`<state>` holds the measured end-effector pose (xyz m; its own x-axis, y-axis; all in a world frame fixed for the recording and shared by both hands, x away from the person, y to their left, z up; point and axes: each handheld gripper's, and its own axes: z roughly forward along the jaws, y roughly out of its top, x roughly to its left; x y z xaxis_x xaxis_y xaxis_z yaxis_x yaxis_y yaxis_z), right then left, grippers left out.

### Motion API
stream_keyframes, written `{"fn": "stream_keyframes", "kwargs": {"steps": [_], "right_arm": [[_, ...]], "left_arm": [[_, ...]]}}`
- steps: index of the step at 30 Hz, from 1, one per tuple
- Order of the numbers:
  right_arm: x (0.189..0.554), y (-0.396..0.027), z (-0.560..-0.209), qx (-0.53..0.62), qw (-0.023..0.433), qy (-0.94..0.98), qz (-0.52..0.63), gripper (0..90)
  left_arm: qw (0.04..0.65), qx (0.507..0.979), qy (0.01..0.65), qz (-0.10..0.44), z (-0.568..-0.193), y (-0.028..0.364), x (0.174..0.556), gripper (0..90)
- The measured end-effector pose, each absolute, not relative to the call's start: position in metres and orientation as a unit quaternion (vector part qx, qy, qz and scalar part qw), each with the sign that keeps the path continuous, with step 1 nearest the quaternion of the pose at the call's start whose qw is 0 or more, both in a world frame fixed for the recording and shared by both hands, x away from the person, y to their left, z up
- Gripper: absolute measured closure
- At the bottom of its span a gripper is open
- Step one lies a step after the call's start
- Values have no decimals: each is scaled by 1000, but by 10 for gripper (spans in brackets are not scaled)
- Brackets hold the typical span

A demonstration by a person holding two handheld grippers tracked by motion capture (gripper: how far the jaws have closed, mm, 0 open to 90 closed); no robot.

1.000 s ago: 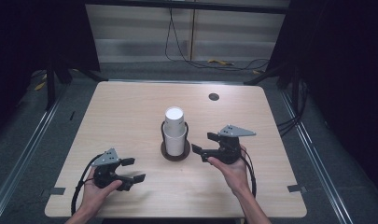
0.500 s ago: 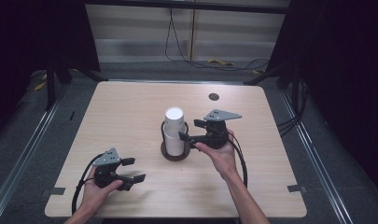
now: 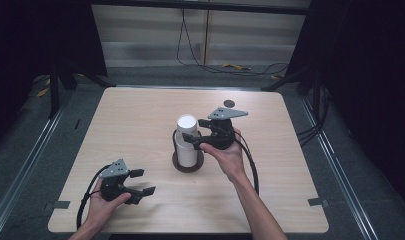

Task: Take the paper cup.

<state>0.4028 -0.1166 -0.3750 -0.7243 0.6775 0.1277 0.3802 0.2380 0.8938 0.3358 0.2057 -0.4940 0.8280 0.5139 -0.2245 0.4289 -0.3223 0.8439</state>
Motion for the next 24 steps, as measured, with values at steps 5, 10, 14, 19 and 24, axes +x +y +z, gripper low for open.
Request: {"fn": "stream_keyframes", "kwargs": {"steps": [5, 10, 14, 19, 24], "right_arm": [[410, -109, -373, 338, 143, 778, 510, 220], [419, -105, -375, 343, 139, 781, 503, 227], [421, -103, -374, 342, 140, 785, 498, 232], [425, -101, -373, 343, 139, 788, 491, 248], [425, -98, -372, 341, 139, 792, 488, 275]], "left_arm": [[506, 810, 293, 44, -494, 207, 336, 178], [505, 811, 292, 44, -494, 208, 336, 178], [506, 811, 292, 43, -494, 207, 336, 178], [505, 811, 293, 45, -494, 208, 336, 178], [502, 814, 290, 45, -495, 208, 336, 179]]}}
